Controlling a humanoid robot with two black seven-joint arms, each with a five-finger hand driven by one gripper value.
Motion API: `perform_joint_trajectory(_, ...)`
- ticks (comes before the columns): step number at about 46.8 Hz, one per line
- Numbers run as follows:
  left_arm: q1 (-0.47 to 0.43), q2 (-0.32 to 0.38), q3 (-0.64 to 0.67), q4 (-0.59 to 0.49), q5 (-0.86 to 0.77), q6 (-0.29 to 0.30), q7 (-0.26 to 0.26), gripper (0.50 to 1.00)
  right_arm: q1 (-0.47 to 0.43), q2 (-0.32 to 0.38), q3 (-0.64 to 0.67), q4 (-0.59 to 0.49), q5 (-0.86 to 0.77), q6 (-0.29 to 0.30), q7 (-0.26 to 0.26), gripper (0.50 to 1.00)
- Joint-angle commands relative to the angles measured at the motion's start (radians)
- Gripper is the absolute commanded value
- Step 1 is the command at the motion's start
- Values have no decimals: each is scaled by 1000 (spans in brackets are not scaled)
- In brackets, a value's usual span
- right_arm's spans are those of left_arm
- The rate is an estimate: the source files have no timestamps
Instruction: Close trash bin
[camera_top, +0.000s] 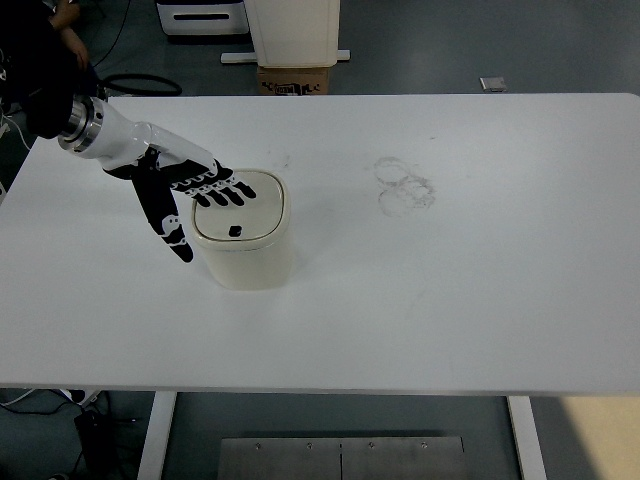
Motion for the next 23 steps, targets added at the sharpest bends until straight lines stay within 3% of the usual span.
perform_joint_trajectory(1, -16, 8, -13, 26, 0, 7, -1, 1000, -1, 0, 2, 0, -1, 0, 0, 991)
perform_joint_trajectory(6, -14, 31, -40, 66, -2, 20, -2, 1000, 0, 0, 0, 0, -1, 0, 0, 991)
perform_joint_trajectory(15, 47, 42, -123, 126, -14, 182, -13, 1000, 0, 0, 0, 0, -1, -1, 0, 991)
perform_joint_trajectory(23, 101, 53, -229, 175, -64, 233, -16, 1000, 0, 0, 0, 0, 1, -1, 0, 991)
